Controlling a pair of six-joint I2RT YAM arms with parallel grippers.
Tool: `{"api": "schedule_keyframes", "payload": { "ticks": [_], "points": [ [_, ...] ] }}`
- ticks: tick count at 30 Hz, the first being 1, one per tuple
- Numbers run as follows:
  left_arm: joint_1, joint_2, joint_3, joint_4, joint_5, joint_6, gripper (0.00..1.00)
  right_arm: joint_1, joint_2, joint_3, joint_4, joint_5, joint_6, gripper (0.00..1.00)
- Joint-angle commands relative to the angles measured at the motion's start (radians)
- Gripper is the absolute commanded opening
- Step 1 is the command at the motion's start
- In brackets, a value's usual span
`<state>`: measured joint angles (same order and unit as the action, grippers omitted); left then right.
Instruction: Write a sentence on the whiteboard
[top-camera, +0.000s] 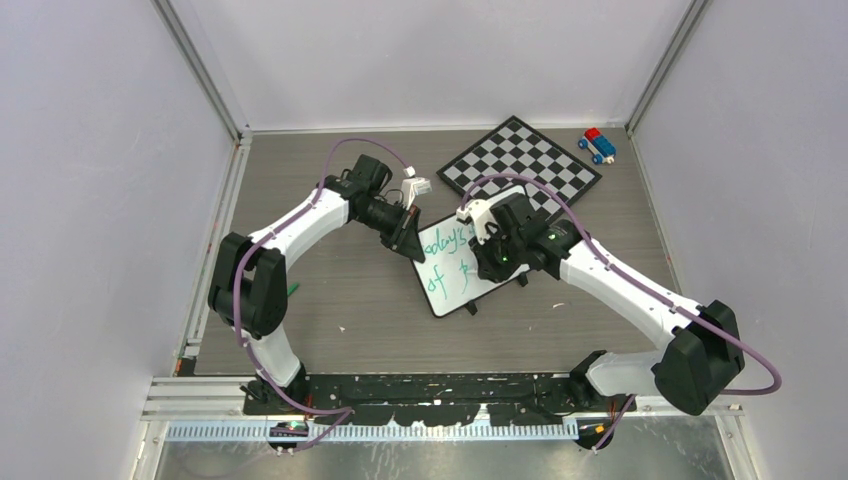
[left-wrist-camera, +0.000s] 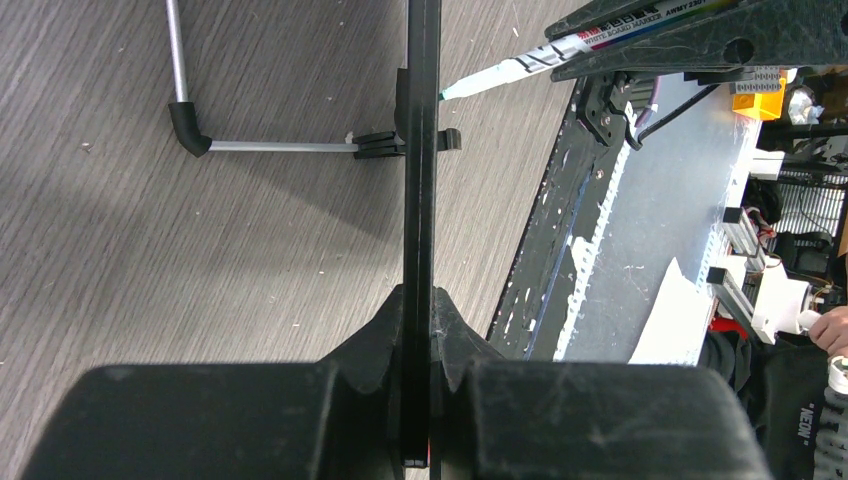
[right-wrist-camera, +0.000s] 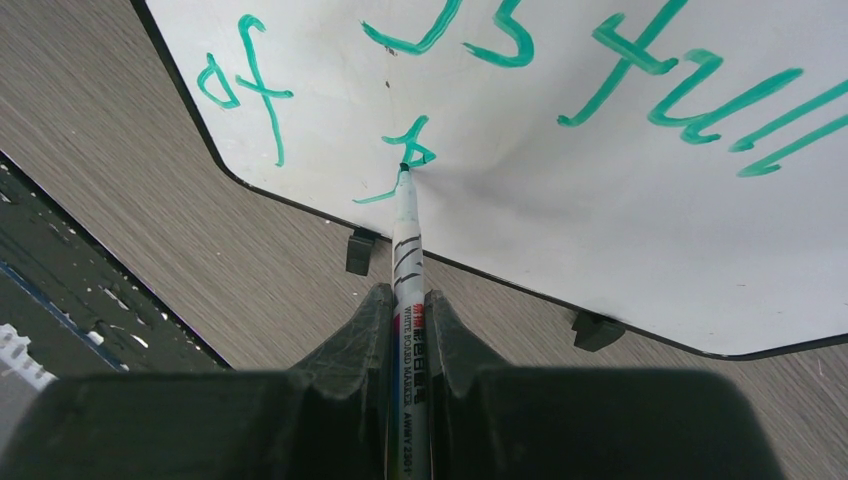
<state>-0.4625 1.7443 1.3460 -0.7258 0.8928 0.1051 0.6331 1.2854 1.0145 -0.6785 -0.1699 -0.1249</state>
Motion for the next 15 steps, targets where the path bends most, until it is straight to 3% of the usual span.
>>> {"api": "schedule_keyframes", "payload": {
  "ticks": [1, 15],
  "points": [
    [0.001, -0.007, 0.003, 0.001, -0.053, 0.004, 0.00, -0.004, -0.049, 0.044, 0.007, 0.001, -0.006, 0.00],
    [0.001, -0.014, 0.007, 0.005, -0.048, -0.001, 0.00, -0.023, -0.023, 0.081, 0.024, 0.027, -0.032, 0.00]
  ]
}}
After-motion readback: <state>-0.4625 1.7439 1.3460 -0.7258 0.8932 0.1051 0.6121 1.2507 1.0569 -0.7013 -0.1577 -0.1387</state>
